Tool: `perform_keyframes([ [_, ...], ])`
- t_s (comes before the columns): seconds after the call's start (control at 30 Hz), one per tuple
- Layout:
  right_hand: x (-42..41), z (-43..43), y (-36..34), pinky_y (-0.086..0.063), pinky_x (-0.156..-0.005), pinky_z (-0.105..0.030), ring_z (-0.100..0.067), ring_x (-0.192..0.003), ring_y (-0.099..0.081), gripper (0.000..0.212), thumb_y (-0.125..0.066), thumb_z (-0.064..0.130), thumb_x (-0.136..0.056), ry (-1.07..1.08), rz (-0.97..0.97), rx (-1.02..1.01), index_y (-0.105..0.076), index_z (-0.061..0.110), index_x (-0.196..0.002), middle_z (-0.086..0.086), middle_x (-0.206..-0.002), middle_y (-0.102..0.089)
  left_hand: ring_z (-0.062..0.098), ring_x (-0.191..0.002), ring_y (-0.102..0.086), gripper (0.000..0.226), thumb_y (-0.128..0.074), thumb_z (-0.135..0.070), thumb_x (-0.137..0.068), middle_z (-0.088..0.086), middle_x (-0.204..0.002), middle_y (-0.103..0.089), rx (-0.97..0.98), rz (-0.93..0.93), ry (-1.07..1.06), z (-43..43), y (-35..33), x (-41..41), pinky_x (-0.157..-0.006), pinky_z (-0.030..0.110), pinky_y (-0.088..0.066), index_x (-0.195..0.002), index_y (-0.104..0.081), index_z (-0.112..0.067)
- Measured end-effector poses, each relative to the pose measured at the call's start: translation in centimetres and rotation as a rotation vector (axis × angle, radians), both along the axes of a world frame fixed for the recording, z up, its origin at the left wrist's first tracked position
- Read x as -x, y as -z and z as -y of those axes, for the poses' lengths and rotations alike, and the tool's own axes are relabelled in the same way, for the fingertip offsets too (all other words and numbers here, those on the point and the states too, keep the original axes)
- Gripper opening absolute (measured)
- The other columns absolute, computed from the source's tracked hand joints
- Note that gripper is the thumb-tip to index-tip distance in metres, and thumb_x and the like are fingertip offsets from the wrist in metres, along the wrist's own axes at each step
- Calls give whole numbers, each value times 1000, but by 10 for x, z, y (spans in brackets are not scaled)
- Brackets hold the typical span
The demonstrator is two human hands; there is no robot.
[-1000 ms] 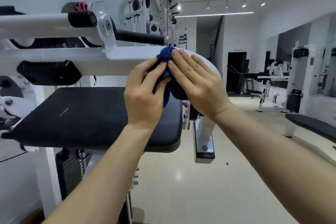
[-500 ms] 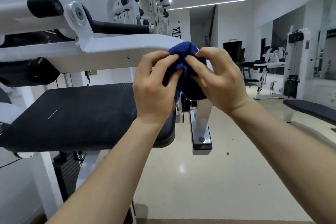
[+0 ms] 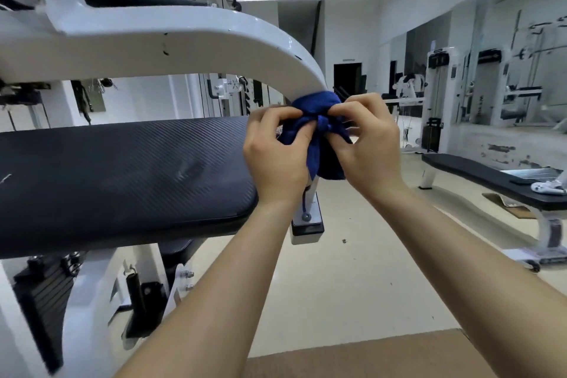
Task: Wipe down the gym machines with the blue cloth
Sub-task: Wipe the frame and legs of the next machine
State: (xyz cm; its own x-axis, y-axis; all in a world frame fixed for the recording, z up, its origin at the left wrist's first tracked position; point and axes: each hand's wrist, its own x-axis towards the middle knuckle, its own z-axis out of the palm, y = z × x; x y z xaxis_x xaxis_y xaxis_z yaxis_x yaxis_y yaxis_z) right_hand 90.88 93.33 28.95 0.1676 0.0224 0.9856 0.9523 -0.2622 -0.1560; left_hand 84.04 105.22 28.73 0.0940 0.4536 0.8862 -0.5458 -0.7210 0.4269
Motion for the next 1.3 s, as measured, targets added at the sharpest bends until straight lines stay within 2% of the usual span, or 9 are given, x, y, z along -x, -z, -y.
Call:
perform_keyframes([
  [0.2, 16, 10, 6, -59, -82, -22, -11, -106, -63, 38, -81, 11, -83, -221, -206, 12, -71, 11, -119, -2, -117, -58, 4, -88, -66, 27, -84, -21, -76, -6, -97, -68, 193, -105, 200, 4, -3, 0, -79, 33, -59, -86, -62, -32],
  [0.4, 17, -5, -9, -55, -78, -25, -12, -91, -65, 27, -78, 13, -83, -198, -223, -156, -63, 24, -103, 2, -99, -66, 9, -86, -70, 31, -83, -18, -78, -11, -94, -68, 249, -128, 358, 0, -6, 3, -77, 36, -61, -95, -60, -30],
  [0.53, 8, -17, -4, -52, -78, -23, -12, -88, -64, 19, -78, 12, -82, -146, -165, -252, -65, 23, -90, -3, -95, -65, 15, -85, -71, 24, -82, -17, -79, -5, -90, -71, 241, -119, 359, -8, -2, -8, -75, 39, -61, -86, -63, -30],
  [0.6, -2, -25, 9, -51, -77, -21, -11, -85, -63, 23, -79, 10, -81, -134, -196, -280, -63, 25, -86, 0, -92, -63, 14, -82, -71, 26, -82, -18, -78, -3, -88, -72, 222, -148, 297, -13, 9, -19, -74, 35, -60, -79, -61, -32],
  [0.73, -16, -40, 43, -56, -79, -36, -10, -82, -65, 16, -79, 12, -81, -173, -420, -280, -65, 18, -84, 0, -90, -68, 3, -80, -63, 19, -80, -17, -80, -10, -84, -68, 166, -219, 127, -12, 30, -26, -73, 14, -48, -80, -64, -27],
  [0.87, -8, -34, 23, -56, -80, -28, -13, -84, -69, 15, -81, 13, -80, -266, -417, -402, -71, 12, -91, -3, -93, -72, 8, -84, -66, 18, -82, -23, -79, -8, -88, -70, 195, -86, 131, -3, 19, -23, -78, 28, -56, -84, -66, -29],
  [1.0, -10, -32, 19, -56, -80, -28, -15, -88, -69, 15, -81, 14, -80, -236, -344, -409, -70, 19, -89, -3, -95, -71, 10, -84, -67, 16, -82, -24, -78, -8, -87, -71, 224, -13, 113, 4, 19, -28, -78, 35, -57, -86, -69, -26],
  [1.2, -38, -38, 56, -58, -81, -41, -16, -83, -71, 23, -80, 11, -78, -233, -495, -354, -65, 27, -79, -1, -87, -72, 8, -86, -65, 13, -81, -19, -79, -8, -90, -71, 293, -102, 63, 5, 56, -52, -81, 20, -50, -88, -73, -21],
  [1.3, -48, -39, 74, -59, -79, -47, -20, -80, -73, 23, -81, 7, -76, -245, -661, -287, -67, 25, -76, -2, -81, -73, 10, -86, -65, 14, -80, -21, -81, -7, -90, -70, 404, -242, 121, 4, 76, -60, -79, 25, -52, -85, -69, -28],
])
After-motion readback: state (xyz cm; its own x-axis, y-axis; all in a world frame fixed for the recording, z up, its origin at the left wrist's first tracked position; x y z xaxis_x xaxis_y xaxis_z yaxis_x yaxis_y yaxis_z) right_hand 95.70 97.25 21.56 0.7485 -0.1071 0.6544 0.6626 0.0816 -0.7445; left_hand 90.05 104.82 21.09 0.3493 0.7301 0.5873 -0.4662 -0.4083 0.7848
